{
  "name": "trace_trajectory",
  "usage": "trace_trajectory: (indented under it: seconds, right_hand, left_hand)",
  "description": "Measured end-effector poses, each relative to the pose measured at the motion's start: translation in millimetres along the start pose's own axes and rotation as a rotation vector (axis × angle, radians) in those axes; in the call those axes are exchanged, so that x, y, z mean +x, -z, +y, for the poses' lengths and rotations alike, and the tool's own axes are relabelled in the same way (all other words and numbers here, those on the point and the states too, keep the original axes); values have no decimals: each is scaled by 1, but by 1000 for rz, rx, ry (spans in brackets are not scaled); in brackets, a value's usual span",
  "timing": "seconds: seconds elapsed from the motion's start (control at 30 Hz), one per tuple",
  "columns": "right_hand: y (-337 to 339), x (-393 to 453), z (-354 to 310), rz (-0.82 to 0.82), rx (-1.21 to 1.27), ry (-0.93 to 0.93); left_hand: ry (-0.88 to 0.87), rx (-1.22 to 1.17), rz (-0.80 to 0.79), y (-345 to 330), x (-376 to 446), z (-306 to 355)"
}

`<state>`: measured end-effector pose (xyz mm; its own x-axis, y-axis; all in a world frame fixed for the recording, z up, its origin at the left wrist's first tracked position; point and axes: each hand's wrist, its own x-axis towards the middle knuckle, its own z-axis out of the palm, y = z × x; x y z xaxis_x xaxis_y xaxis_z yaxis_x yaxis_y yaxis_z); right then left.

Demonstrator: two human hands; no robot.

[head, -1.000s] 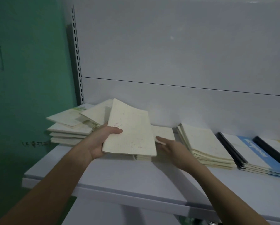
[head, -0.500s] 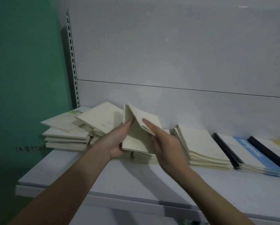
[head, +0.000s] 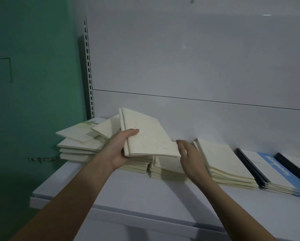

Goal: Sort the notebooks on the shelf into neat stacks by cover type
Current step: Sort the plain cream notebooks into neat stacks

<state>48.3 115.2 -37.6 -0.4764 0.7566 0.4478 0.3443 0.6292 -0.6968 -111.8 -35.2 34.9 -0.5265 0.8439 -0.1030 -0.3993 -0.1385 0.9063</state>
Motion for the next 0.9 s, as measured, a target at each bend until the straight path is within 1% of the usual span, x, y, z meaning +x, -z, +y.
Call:
trace_trajectory:
  seconds: [0.13, 0.17, 0.2, 0.27, 0.37, 0.47, 0.53, 0.6, 0.77, 0.83, 0.9]
  right_hand:
    - [-20, -4, 27, -401, -370, 93]
    - [-23, -6, 28, -470, -437, 107]
    - [-26, -9, 30, -498, -493, 119]
    - [-27, -12, 31, -451, -561, 161]
    - [-22, -14, 32, -367, -581, 230]
    - [-16, -20, 36, -397, -527, 242]
    - [-12, -25, 40, -412, -501, 184]
    - [-8, -30, 40, -333, -378, 97]
    - [5, -39, -11, 182, 167, -71]
    - [9, -47, -34, 304, 306, -88]
    - [12, -55, -54, 362, 324, -45]
  left_hand:
    - [-21, 1, -3, 7, -3, 3]
    - [-21, 2, -7, 8, -4, 4]
    - [-22, 5, -11, 10, -5, 4]
    - [-17, 19, -20, 14, -6, 4]
    - [-3, 37, -32, 23, -8, 2]
    - [9, 32, -52, 32, -10, 1]
    - [12, 28, -66, 37, -12, 1]
    - [17, 24, -81, 41, -12, 1]
    - [23, 8, -128, 45, -13, -2]
    - [24, 5, -140, 41, -14, -5]
    - [19, 8, -152, 34, -15, -9]
